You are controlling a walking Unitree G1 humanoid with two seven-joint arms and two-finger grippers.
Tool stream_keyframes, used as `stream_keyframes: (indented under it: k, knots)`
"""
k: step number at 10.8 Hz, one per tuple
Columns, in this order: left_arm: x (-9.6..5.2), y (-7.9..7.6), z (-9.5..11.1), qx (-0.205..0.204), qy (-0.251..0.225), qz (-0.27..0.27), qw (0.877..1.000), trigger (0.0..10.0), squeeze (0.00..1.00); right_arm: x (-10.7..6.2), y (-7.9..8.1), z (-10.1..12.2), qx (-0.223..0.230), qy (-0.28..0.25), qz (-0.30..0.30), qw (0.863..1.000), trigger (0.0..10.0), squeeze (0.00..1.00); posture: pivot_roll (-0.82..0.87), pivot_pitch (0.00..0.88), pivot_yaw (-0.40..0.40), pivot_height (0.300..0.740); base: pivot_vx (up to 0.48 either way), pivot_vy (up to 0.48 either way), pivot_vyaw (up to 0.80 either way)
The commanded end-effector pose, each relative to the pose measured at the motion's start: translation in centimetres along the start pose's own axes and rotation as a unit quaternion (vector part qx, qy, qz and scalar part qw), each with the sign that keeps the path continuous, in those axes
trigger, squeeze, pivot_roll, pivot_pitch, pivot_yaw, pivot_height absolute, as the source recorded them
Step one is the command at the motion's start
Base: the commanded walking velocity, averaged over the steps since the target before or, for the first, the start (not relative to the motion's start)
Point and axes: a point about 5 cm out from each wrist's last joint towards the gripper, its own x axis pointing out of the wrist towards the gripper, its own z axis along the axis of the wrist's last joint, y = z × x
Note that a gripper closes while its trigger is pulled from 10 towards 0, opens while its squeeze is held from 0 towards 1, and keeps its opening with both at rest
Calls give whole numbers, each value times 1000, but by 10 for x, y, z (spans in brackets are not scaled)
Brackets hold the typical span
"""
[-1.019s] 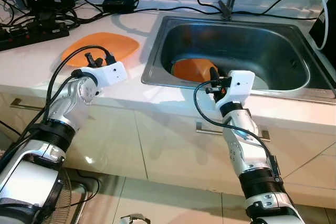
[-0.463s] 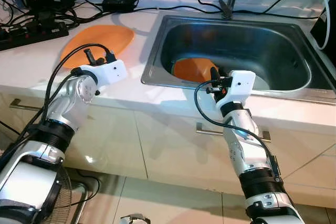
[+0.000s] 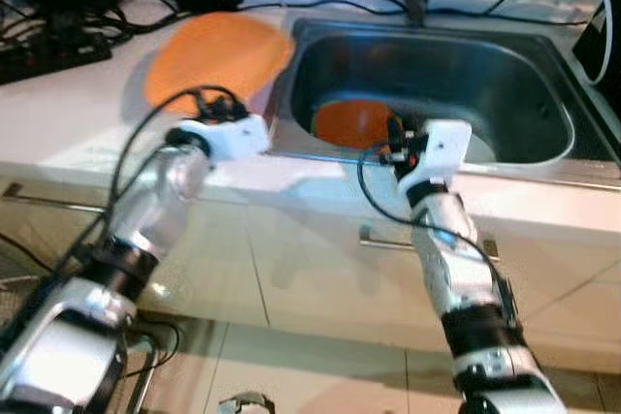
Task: Kitchen organization
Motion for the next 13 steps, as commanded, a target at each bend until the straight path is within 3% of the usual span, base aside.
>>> stream_keyframes:
  k: [1,2,4,6,8,9,10,13]
  knots:
    - [-1,12,15,11,-31,37,999,10000,0,5,4,9,9,-11,10,1000,10000,0,97,46,1,740,0,0,0]
    - [-4,10,26,6,-49,38,998,10000,0,10,7,17,19,-20,16,999,10000,1000,93,43,3,740,0,0,0]
    - [-5,5,29,7,-53,24,998,10000,0,19,20,39,76,-40,47,995,10000,1000,88,37,5,740,0,0,0]
    - [-6,4,29,9,-52,19,998,10000,0,25,26,46,211,-26,52,976,10000,1000,87,24,14,740,0,0,0]
    - [-6,3,36,7,-65,20,998,10000,0,26,31,49,268,-13,65,961,10000,1000,88,12,14,740,0,0,0]
    - [-6,3,40,7,-74,21,997,10000,0,26,33,49,283,-7,68,957,10000,941,90,11,14,740,0,0,0]
    - [-6,0,45,9,-87,15,996,10000,0,27,35,47,310,3,66,949,10000,0,97,6,15,740,0,0,0]
    - [-9,-2,66,16,-141,12,990,10000,0,28,37,43,334,29,63,940,10000,0,97,17,23,740,0,0,0]
